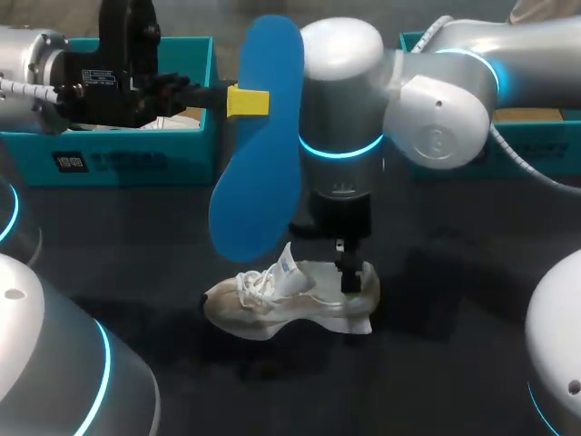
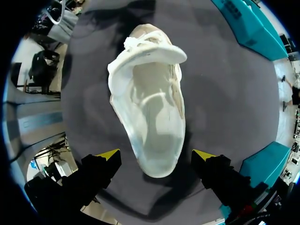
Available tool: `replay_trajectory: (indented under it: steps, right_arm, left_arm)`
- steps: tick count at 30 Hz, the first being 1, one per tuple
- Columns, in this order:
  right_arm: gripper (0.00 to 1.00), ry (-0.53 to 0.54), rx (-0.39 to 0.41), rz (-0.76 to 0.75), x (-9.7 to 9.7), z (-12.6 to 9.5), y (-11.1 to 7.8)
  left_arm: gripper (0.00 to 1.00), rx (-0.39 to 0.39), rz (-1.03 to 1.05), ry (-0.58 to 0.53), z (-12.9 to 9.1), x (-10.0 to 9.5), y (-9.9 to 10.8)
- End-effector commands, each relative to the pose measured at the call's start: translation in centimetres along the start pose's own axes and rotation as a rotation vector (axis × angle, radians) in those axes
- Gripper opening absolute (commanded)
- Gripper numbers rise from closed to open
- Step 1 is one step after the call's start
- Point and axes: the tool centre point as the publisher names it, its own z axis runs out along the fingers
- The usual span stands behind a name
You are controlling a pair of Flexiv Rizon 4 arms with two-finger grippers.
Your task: Take the shoe out of the shoebox, open the shoe tongue, remove and reinsert the insole, then place the shoe into the shoebox
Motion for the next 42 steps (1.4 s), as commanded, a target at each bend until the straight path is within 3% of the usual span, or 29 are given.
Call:
replay_trajectory:
  steps: [1,15,30,42]
  right_arm:
    - [1.0,-0.004,0.003,-0.007,-0.6,-0.6,0.2]
    - [1.0,-0.04,-0.003,-0.044,-3.6,-0.7,2.6]
    - [1.0,-0.021,-0.042,-0.014,-4.5,4.1,2.9]
    - [1.0,0.004,-0.053,0.002,-4.8,6.3,3.0]
  left_arm:
    - [0.0,-0.003,-0.001,-0.001,0.1,0.0,0.0]
    - [0.0,-0.003,-0.001,-0.001,0.1,0.0,0.0]
    - [0.0,-0.003,-0.001,-0.001,0.1,0.0,0.0]
    - [0.0,-0.003,-0.001,-0.001,0.1,0.0,0.0]
